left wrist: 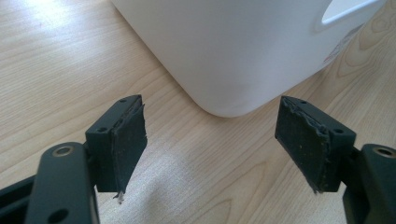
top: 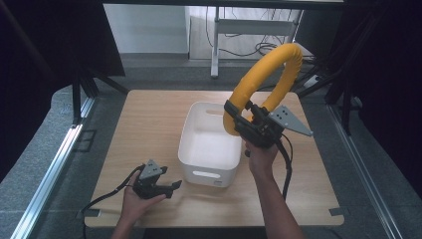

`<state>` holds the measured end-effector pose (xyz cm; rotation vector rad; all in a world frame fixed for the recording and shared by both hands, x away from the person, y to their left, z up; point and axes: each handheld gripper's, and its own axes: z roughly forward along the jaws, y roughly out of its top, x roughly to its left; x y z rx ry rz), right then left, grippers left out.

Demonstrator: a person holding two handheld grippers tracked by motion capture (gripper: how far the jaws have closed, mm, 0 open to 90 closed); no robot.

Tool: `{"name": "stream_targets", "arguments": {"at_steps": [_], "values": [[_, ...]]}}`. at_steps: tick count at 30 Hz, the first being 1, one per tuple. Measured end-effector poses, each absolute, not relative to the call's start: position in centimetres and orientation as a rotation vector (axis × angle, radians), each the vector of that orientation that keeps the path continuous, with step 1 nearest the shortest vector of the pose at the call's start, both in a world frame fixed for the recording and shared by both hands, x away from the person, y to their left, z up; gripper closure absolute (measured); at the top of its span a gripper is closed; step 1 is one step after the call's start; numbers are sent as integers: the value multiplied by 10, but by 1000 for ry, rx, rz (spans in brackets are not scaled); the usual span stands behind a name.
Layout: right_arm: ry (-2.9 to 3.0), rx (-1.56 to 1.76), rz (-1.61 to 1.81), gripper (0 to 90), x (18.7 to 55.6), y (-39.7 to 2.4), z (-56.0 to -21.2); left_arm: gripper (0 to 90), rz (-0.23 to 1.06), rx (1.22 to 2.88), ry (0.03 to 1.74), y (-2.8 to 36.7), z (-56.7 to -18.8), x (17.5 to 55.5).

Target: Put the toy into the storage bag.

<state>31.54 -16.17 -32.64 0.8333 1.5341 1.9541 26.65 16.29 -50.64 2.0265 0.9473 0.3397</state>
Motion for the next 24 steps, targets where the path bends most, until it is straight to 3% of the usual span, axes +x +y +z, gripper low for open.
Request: {"name": "stream_targets", "arguments": {"at_steps": [24], "values": [[1618, 795, 1983, 486, 318, -114, -335, 246, 347, 2038, 940, 165, -507, 267]]}}
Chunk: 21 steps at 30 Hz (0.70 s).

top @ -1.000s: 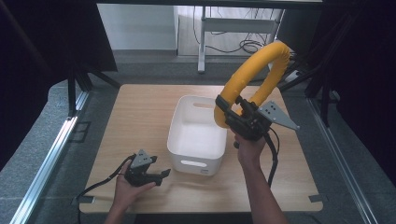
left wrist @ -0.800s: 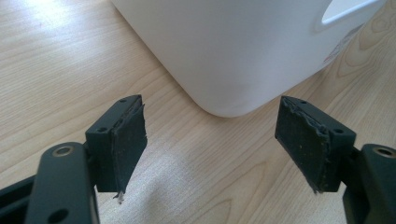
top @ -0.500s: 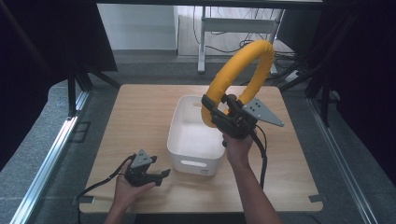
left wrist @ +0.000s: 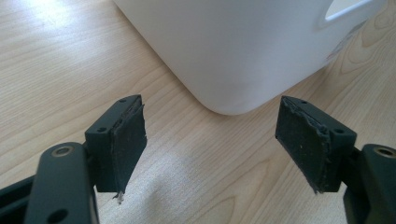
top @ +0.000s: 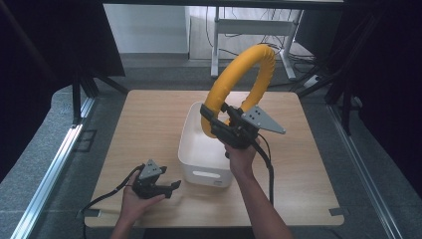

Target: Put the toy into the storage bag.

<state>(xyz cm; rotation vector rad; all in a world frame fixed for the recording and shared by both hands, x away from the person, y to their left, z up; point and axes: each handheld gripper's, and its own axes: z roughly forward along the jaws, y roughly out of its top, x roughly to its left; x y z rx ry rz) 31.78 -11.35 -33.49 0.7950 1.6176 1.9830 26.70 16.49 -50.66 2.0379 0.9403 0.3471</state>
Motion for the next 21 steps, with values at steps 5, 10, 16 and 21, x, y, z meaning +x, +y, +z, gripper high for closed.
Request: {"name": "stream_targets", "arguments": {"at_steps": [5, 10, 16, 21], "values": [[1638, 782, 1985, 486, 316, -109, -337, 246, 339, 2016, 963, 170, -507, 268], [1647, 770, 1979, 486, 314, -101, -340, 247, 342, 2002, 970, 172, -506, 268], [1652, 768, 1984, 485, 312, -93, -345, 246, 338, 2005, 970, 172, -507, 268], [1647, 773, 1982, 485, 308, -86, -349, 246, 342, 2003, 971, 172, -506, 268]]}}
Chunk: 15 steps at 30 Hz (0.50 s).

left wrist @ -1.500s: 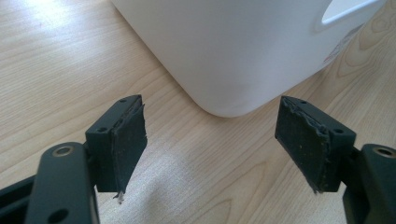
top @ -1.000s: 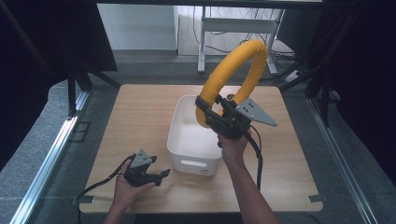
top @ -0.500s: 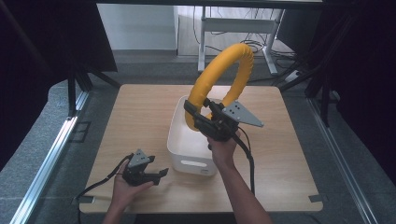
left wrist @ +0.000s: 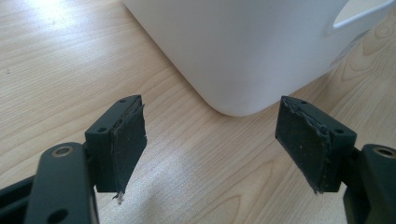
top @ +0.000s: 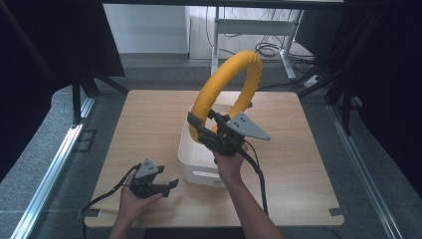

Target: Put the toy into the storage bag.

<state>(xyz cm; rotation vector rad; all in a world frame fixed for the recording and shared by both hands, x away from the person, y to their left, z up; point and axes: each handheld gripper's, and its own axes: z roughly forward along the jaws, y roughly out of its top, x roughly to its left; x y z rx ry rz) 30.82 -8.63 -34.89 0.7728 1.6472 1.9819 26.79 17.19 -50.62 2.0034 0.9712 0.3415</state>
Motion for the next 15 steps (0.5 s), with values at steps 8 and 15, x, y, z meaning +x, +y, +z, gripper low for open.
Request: {"name": "stream_targets", "arguments": {"at_steps": [8, 15], "values": [[1650, 776, 1982, 485, 303, -76, -359, 246, 341, 2007, 972, 171, -507, 268], [1679, 783, 1975, 484, 300, -66, -371, 246, 343, 2010, 971, 171, -507, 268]]}}
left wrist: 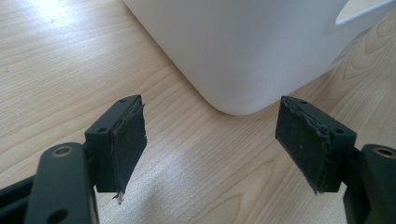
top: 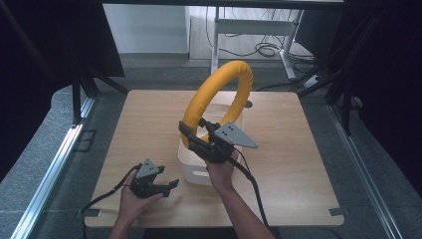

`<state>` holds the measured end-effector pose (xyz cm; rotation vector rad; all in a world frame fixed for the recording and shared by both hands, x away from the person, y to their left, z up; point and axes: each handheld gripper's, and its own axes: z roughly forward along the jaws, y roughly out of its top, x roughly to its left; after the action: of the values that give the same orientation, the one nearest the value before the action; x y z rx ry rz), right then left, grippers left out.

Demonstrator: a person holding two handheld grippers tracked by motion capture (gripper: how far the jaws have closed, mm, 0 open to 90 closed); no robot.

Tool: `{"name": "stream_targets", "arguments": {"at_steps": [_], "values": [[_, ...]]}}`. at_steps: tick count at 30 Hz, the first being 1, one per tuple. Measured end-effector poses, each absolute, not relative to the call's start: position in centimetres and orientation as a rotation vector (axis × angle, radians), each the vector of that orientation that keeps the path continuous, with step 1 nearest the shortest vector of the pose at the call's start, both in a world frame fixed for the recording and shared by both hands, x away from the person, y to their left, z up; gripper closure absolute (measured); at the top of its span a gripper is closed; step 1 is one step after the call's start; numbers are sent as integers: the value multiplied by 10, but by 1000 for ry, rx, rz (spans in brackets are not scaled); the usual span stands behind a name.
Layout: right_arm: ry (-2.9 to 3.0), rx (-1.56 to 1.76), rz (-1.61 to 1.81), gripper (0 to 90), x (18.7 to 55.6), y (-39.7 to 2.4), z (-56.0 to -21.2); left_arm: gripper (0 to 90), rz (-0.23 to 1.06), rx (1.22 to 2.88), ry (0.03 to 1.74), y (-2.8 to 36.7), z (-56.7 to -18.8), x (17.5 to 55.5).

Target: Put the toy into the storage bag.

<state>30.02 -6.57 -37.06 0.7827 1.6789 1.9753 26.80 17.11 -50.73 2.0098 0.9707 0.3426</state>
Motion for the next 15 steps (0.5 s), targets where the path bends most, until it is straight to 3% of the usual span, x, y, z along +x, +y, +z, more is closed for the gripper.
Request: {"name": "stream_targets", "arguments": {"at_steps": [15], "values": [[1711, 851, 1949, 483, 297, -55, -392, 246, 337, 2015, 971, 170, -509, 268]]}}
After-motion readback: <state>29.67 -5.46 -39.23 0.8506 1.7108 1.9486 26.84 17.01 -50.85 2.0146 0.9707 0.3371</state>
